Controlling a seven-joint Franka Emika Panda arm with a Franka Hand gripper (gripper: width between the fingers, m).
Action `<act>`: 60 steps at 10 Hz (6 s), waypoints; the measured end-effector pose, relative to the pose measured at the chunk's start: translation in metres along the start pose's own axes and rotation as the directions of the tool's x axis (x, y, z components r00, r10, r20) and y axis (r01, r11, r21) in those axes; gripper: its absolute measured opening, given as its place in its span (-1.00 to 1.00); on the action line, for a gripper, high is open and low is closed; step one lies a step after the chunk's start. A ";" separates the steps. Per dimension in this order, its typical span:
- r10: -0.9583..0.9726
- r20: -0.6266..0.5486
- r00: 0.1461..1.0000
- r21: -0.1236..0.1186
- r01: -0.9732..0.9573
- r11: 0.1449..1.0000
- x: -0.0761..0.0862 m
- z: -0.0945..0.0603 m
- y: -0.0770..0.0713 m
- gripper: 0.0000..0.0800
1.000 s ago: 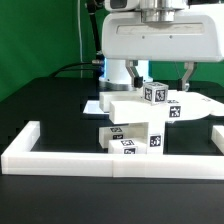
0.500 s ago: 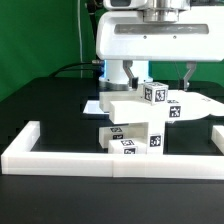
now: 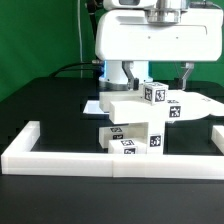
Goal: Assemble chair
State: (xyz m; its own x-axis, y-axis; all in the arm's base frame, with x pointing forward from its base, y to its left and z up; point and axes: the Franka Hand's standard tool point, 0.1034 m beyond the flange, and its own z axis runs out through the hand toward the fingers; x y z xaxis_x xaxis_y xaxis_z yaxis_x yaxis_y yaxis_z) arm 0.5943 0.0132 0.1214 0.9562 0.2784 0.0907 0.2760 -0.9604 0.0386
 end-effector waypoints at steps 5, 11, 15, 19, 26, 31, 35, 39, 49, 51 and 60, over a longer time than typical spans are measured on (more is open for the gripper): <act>-0.016 0.001 1.000 -0.002 0.016 1.000 0.000 0.000 0.002 -0.28; 0.345 -0.001 0.939 -0.001 -0.345 0.939 0.000 0.000 0.002 -0.28; 0.506 -0.002 0.863 0.000 -0.506 0.863 0.001 0.000 0.001 -0.03; 0.515 -0.009 0.857 0.011 -0.515 0.857 0.000 -0.013 0.002 0.55; 0.550 0.001 0.835 0.040 -0.550 0.834 -0.012 -0.034 -0.008 0.62; 0.641 0.050 0.766 0.060 -0.642 0.764 -0.037 -0.041 -0.041 0.62; 0.670 0.078 0.738 0.080 -0.674 0.734 -0.048 -0.042 -0.049 0.62; 0.716 0.182 0.674 0.128 -0.738 0.662 -0.070 -0.047 -0.065 0.62; 0.752 0.153 0.641 0.086 -0.766 0.637 -0.113 -0.003 -0.089 0.62; 0.744 0.137 0.654 0.073 -0.755 0.651 -0.132 0.007 -0.099 0.62; 0.690 0.061 0.721 0.020 -0.692 0.722 -0.183 0.049 -0.124 0.62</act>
Offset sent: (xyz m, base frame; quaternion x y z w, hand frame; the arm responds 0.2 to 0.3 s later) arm 0.0000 0.0000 0.0000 0.0000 0.0000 0.0000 1.0000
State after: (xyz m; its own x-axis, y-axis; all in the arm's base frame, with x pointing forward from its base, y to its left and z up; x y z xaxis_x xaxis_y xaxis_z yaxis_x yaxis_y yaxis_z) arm 0.3894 0.0807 0.0511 0.8860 -0.4627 0.0311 -0.4607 -0.8859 -0.0549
